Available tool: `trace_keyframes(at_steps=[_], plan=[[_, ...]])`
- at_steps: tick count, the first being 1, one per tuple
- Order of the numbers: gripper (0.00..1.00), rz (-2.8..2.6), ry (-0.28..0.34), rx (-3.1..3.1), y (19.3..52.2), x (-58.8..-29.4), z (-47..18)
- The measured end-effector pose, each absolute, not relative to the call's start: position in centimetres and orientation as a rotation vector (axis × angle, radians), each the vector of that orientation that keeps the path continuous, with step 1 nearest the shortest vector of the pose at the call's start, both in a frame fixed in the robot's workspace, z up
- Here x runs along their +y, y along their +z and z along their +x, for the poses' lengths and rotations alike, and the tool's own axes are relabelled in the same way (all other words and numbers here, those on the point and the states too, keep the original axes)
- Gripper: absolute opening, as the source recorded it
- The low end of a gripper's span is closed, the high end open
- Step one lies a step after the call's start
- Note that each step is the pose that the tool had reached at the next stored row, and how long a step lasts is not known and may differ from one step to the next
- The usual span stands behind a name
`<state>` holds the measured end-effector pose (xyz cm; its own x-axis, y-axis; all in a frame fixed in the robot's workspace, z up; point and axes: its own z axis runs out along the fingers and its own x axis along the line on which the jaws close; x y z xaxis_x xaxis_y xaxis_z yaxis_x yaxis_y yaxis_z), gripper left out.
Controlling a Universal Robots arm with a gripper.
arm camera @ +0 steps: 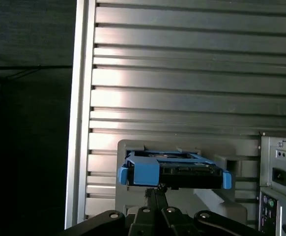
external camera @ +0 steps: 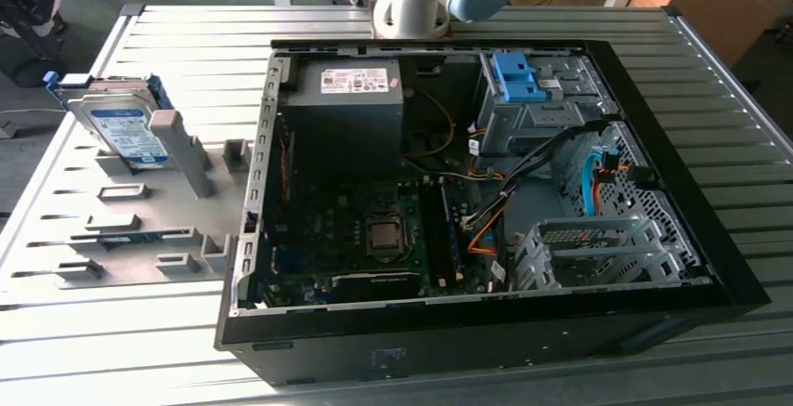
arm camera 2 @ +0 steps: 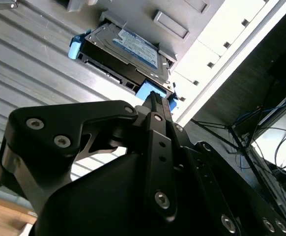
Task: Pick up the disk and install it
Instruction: 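Pick up the disk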
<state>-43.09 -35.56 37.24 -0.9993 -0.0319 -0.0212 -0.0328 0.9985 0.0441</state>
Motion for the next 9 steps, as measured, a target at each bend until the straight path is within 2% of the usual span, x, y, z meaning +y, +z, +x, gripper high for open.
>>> trace_keyframes(at_steps=[9], plan=[[0.11, -0.306, 0.072, 3.109, 37.16, -35.56, -43.08]])
